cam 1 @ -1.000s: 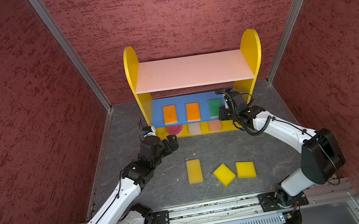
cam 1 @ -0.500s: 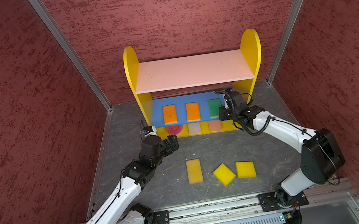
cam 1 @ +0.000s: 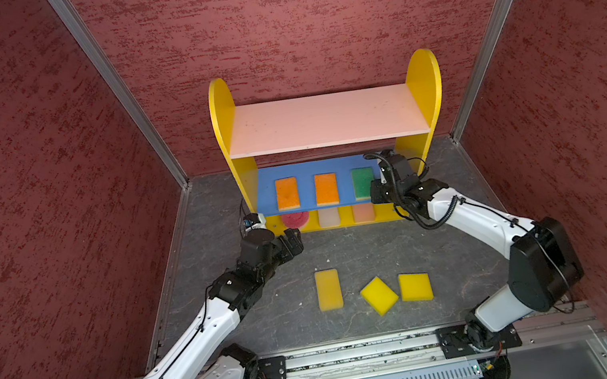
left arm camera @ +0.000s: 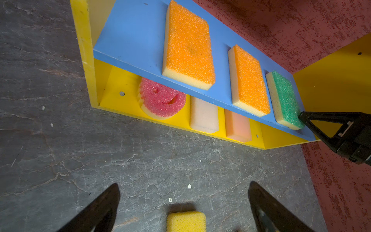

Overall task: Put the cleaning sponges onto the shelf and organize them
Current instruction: 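Open the right gripper and ease it back from the green sponge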

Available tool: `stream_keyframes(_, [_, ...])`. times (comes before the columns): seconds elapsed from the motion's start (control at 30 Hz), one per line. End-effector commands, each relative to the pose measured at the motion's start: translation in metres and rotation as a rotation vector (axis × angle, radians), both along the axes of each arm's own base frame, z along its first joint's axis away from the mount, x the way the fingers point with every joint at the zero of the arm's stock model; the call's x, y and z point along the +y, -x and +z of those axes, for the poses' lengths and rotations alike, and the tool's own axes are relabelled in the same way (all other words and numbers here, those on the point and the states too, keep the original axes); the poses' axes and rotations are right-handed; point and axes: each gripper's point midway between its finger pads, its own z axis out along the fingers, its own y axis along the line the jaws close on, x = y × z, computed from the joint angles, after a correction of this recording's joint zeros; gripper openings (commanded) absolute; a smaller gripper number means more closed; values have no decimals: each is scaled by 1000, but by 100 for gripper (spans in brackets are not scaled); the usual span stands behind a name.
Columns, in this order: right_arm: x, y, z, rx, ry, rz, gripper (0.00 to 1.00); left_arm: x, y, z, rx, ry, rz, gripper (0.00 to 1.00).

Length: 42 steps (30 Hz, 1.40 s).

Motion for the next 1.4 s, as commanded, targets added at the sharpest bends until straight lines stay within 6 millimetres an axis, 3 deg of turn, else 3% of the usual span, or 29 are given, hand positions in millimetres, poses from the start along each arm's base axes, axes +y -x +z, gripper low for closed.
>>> stream_keyframes(0.0, [-7, 1, 14, -31, -8, -33, 24, -4, -6, 15, -33, 19, 0, 99])
stream_keyframes(0.27, [-3, 16, 32, -47, -87, -19, 28, -7, -7, 17, -39, 16, -5, 99])
stream_keyframes(0.5, [2, 29, 19, -1, -124, -5, 0, -9, -10, 16, -35, 13, -9, 99])
stream_keyframes(0.77, [9, 32, 1, 53, -143, 11, 0, -10, -10, 15, -34, 14, -13, 99])
stream_keyframes(1.2, [9, 30, -5, 60, -140, 2, 0, -9, -10, 15, -36, 7, -12, 100])
stream_keyframes(1.23, [9, 28, -14, 79, -127, -3, 0, -9, -10, 14, -35, 7, -11, 100])
stream_keyframes(1.37, [8, 25, -16, 78, -117, -13, 0, -8, -10, 14, -36, 5, -9, 100])
